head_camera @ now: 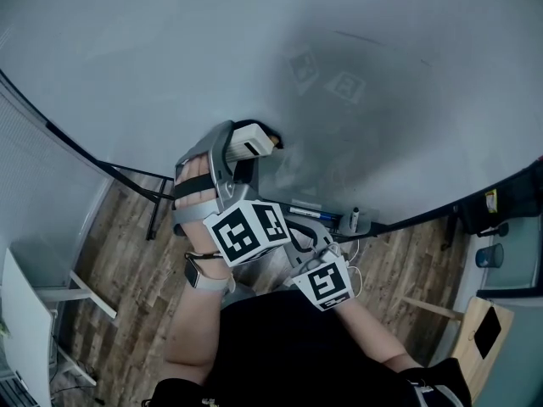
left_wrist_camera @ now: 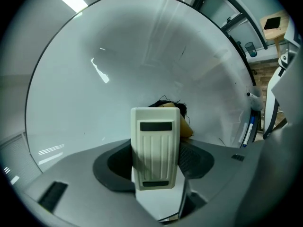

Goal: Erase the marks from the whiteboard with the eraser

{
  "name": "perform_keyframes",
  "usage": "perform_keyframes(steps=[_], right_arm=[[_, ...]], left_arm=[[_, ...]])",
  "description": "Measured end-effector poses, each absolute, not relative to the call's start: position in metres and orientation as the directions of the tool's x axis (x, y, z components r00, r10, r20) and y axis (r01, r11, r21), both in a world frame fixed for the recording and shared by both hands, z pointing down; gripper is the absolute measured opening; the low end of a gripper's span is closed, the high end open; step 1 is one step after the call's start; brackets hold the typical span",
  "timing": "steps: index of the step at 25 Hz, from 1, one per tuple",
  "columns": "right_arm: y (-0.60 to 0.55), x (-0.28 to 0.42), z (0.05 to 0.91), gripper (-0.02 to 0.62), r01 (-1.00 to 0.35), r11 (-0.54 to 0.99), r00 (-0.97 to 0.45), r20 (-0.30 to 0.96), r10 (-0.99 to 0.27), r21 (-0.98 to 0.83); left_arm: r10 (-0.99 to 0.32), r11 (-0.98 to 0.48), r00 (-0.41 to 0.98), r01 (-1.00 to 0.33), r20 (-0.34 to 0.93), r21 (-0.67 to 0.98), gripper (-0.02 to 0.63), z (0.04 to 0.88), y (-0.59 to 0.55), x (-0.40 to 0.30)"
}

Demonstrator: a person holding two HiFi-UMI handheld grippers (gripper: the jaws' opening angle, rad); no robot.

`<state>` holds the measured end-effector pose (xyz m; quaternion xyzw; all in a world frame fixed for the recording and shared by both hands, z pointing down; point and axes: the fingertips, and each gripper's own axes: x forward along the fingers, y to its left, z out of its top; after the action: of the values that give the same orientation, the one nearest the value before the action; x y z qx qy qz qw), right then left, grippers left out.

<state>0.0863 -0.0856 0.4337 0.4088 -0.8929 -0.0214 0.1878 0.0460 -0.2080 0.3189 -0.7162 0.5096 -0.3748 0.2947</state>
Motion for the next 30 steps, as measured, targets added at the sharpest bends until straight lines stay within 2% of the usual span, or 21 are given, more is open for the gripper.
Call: perform_keyframes(steps=[5,11,18,30], right_arm=[[-0.096,0.051,0.435,0.026,-0.711,0.676,-0.602,0.328,-0.728,0.195],[-0.105,0.015,0.437,0.026,-0.684,0.700,-0.618,0.345,-0.706,0.208],[-0.118,-0.022,0.435,0.026,-0.645,0.733,-0.649,0.350,-0.675,0.218],[-0.129,-0.066,0.430,0.026,-0.577,0.790,-0.721,0.325,-0.612,0.207]], left_arm=[[-0.948,-0.316,0.137,-0.515,0.287,-0.797,0.264,0.345,-0.231,-0.016],[-0.928,-0.336,0.084,-0.614,0.364,-0.715,0.265,0.384,-0.242,-0.092],[-0.894,-0.390,0.194,-0.782,0.405,-0.486,0.265,0.423,-0.220,-0.138],[-0.882,-0.371,0.289,-0.913,0.371,-0.171,0.265,0.450,-0.163,-0.180]])
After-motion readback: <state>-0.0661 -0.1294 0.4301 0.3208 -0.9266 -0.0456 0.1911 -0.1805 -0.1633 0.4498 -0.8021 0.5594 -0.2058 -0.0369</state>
